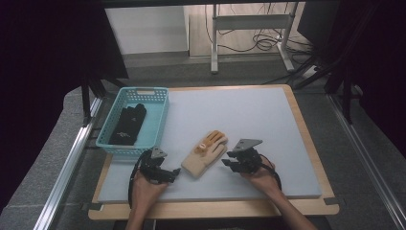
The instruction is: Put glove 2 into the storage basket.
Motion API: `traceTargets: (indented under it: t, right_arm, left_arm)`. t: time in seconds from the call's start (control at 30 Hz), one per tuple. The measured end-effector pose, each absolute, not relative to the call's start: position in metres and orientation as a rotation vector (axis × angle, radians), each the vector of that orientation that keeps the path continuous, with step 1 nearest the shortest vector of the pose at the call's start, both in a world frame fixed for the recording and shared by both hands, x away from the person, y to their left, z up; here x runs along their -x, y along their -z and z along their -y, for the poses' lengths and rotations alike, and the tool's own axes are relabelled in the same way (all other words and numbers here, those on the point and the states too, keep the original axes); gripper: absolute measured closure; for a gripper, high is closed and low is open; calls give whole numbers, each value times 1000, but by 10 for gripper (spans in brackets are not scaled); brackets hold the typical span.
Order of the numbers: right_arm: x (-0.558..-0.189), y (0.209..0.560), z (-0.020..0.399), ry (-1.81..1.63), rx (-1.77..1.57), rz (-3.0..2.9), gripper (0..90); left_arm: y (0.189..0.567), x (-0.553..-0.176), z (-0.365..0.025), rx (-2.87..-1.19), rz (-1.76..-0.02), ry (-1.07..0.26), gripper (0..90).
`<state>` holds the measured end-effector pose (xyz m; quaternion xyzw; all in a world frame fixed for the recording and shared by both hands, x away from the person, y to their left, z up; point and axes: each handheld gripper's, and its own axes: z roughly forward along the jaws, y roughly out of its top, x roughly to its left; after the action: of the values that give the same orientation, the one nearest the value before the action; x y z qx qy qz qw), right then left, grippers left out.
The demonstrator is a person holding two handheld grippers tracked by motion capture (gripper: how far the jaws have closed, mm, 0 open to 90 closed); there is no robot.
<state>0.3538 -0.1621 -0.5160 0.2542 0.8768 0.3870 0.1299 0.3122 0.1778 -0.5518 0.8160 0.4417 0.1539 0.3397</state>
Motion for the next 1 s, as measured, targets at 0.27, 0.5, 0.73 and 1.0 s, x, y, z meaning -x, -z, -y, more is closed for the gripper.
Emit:
traceTargets:
  t: [0.27,0.5,0.73,1.0]
  right_arm:
    - [-360,513,200,-1103,-838,-2482,440]
    - [-362,515,231,-1073,-924,-2430,295]
    - [-365,524,257,-1001,-1000,-2415,205]
    - [-365,530,262,-998,-994,-2410,164]
  left_arm:
    - [552,-312,-178,-2123,-1147,-401,7]
    - [552,-312,-178,-2122,-1149,-400,5]
    - [552,-312,-178,-2123,-1150,-399,5]
    - [551,-311,-179,-2121,-1147,-403,16]
